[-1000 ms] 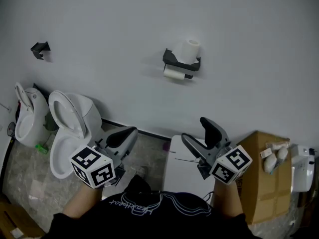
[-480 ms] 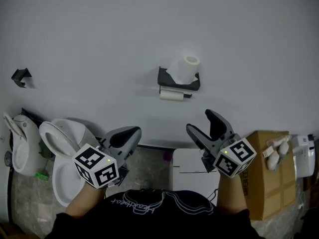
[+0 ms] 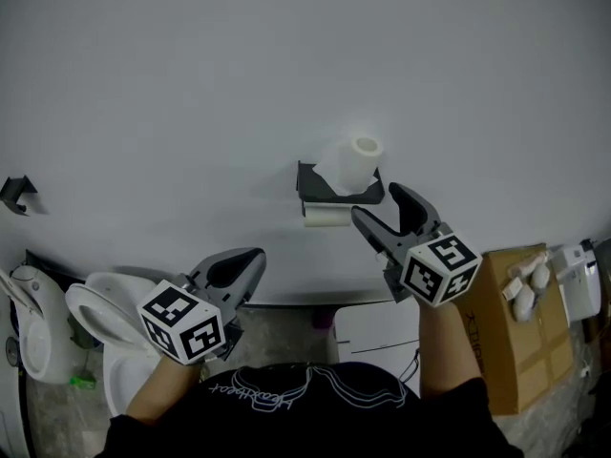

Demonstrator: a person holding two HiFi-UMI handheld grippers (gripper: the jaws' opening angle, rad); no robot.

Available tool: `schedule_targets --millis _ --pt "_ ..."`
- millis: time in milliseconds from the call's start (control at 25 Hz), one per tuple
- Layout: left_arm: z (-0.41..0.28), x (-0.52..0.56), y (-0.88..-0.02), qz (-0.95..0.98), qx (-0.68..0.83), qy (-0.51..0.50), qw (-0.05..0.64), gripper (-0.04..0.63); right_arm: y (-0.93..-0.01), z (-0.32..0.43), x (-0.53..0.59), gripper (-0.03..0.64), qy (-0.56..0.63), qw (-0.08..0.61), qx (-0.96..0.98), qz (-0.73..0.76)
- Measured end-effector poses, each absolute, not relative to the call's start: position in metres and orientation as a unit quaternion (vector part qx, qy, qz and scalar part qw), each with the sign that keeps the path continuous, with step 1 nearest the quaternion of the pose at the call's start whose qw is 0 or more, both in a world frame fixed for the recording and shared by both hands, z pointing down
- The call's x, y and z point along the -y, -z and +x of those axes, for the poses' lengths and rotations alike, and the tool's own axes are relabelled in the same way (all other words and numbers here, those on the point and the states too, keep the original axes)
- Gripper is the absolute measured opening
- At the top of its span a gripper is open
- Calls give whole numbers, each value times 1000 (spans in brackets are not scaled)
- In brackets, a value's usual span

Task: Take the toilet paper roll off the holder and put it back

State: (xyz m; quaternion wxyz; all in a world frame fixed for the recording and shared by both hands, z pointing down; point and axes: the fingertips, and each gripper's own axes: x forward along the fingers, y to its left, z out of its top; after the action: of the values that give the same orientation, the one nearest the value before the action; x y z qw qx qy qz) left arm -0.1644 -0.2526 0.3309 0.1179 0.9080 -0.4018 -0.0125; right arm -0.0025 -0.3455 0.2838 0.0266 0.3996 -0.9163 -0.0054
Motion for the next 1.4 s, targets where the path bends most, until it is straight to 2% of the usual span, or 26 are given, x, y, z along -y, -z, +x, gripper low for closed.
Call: schedule_targets --millis 560,760,1000,1400 --pt "-191 307 -347 915 380 9 133 5 -287 -12 430 344 0 56 888 456" --pt "-195 314 -353 916 379 7 136 5 -287 -14 439 327 -2 61 885 462" --pt "-197 323 -355 915 380 13 138 5 -290 -15 445 276 -2 67 885 461" --pt "-198 328 -346 915 380 32 134 5 -288 -16 444 281 7 64 882 467"
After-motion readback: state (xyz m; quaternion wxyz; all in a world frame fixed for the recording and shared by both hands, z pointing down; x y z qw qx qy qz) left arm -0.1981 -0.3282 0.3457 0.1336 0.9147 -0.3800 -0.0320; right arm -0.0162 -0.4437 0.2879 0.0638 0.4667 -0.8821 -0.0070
